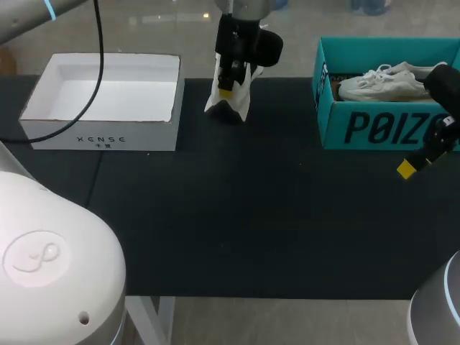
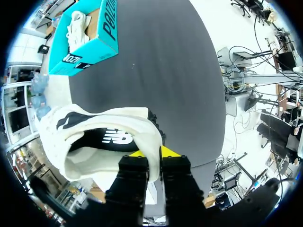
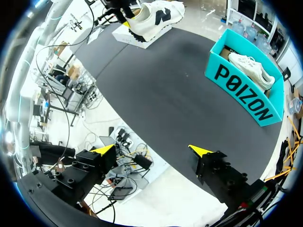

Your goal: Take the shoe out of the shoebox, open the shoe tongue, remove and reinsert the insole, then place the shoe into the shoebox

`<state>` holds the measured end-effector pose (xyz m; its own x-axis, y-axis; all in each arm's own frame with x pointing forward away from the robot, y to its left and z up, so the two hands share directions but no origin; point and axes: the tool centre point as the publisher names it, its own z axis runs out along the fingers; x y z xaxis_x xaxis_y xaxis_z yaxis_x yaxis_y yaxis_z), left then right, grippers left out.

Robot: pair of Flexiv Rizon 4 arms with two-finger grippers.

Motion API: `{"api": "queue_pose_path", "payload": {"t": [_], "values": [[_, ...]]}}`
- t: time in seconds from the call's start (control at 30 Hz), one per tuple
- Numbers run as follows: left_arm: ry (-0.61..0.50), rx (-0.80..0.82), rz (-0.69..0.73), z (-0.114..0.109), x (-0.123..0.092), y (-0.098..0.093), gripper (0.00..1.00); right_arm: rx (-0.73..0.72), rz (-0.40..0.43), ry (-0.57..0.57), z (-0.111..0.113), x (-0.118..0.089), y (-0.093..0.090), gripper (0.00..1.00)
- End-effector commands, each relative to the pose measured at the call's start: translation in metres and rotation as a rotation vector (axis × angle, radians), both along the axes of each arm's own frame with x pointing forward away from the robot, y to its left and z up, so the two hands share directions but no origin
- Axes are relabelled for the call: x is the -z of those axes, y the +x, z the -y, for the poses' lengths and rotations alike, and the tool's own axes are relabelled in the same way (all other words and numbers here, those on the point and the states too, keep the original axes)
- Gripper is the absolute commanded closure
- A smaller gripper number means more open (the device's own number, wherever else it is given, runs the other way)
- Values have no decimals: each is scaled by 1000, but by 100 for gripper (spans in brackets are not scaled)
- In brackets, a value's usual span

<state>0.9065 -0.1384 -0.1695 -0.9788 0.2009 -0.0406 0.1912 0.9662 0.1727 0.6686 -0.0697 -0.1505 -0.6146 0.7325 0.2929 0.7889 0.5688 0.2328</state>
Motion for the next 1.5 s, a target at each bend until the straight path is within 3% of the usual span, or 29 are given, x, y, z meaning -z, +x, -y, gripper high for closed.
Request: {"api": "queue_pose_path", "payload": {"t": [0.03, 0.37, 0.5, 1.3, 1.5], "values": [[-10, 32, 13, -16, -20, -2, 100, 0, -3, -1, -1, 0, 1, 0], [-48, 50, -39, -60, -49, 8, 100, 0, -3, -1, -1, 0, 1, 0], [-4, 44, -10, -77, -54, 14, 100, 0, -3, -1, -1, 0, 1, 0], [-4, 44, -10, -77, -54, 14, 100, 0, -3, -1, -1, 0, 1, 0], [7, 312, 58, -106, -80, 27, 100, 0, -3, -1, -1, 0, 1, 0]]}}
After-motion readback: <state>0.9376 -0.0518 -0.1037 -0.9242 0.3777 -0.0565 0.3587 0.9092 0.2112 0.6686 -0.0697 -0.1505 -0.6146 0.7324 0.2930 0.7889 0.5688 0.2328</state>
